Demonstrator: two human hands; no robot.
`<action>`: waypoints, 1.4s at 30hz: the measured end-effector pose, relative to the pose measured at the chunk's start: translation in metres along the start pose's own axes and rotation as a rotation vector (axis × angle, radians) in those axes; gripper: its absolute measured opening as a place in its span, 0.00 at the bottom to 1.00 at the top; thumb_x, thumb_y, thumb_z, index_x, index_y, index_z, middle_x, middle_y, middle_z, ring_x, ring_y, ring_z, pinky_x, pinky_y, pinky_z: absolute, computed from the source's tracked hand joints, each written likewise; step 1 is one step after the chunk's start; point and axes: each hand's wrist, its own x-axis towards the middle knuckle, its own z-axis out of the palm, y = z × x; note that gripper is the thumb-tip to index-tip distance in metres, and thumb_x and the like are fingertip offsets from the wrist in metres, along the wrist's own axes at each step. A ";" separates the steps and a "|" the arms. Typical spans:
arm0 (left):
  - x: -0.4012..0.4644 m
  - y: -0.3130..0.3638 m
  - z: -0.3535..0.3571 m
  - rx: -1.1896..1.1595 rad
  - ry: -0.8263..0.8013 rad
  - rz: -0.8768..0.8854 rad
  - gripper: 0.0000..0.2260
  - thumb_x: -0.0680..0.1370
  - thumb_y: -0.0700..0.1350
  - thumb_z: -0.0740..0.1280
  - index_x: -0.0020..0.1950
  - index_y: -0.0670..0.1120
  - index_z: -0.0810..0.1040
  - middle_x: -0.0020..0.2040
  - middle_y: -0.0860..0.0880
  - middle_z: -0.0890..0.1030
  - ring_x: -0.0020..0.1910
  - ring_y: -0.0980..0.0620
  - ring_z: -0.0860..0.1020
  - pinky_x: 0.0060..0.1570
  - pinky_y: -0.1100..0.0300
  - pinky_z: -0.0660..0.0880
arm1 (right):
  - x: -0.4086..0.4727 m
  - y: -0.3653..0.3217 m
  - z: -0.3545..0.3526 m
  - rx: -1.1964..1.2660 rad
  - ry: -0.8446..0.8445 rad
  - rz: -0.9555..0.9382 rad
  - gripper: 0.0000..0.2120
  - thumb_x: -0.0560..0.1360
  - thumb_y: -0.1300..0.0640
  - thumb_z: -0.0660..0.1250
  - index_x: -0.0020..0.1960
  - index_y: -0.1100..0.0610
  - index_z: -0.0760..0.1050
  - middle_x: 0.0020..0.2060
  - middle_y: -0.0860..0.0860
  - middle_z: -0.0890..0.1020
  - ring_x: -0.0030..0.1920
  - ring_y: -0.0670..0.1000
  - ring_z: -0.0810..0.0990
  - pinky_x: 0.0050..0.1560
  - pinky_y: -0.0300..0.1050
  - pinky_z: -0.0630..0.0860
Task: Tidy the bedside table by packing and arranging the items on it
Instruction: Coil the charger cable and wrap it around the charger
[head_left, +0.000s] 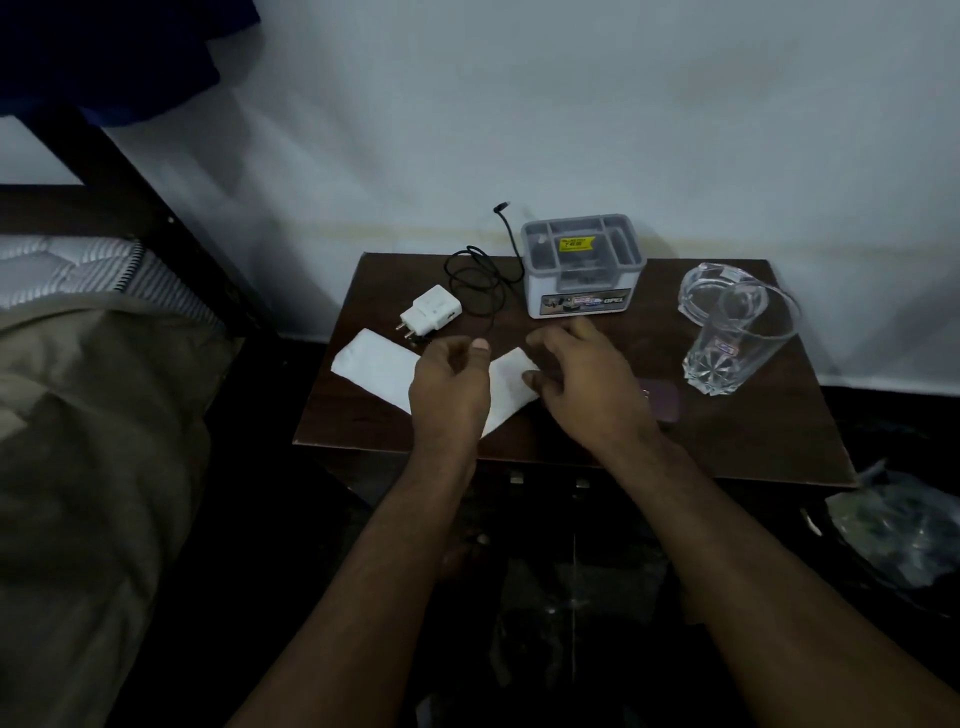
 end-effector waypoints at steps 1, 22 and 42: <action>0.005 0.001 -0.004 0.016 0.020 0.026 0.10 0.82 0.47 0.67 0.60 0.45 0.80 0.53 0.52 0.81 0.53 0.54 0.78 0.55 0.58 0.74 | 0.003 -0.006 0.007 0.039 0.006 -0.004 0.20 0.76 0.54 0.73 0.67 0.52 0.77 0.61 0.53 0.76 0.62 0.57 0.78 0.62 0.58 0.77; 0.158 -0.026 0.021 1.050 -0.009 0.355 0.24 0.78 0.52 0.71 0.70 0.43 0.71 0.68 0.40 0.73 0.69 0.39 0.71 0.70 0.45 0.65 | 0.066 -0.009 0.051 0.102 0.075 -0.016 0.16 0.79 0.58 0.69 0.66 0.58 0.79 0.61 0.51 0.81 0.57 0.51 0.81 0.60 0.51 0.78; 0.084 0.030 -0.032 -0.201 0.096 0.369 0.27 0.79 0.58 0.67 0.77 0.62 0.65 0.69 0.42 0.76 0.68 0.42 0.76 0.67 0.41 0.74 | 0.045 -0.080 -0.009 0.072 0.378 -0.531 0.17 0.81 0.69 0.62 0.68 0.64 0.77 0.70 0.54 0.77 0.67 0.51 0.78 0.69 0.46 0.76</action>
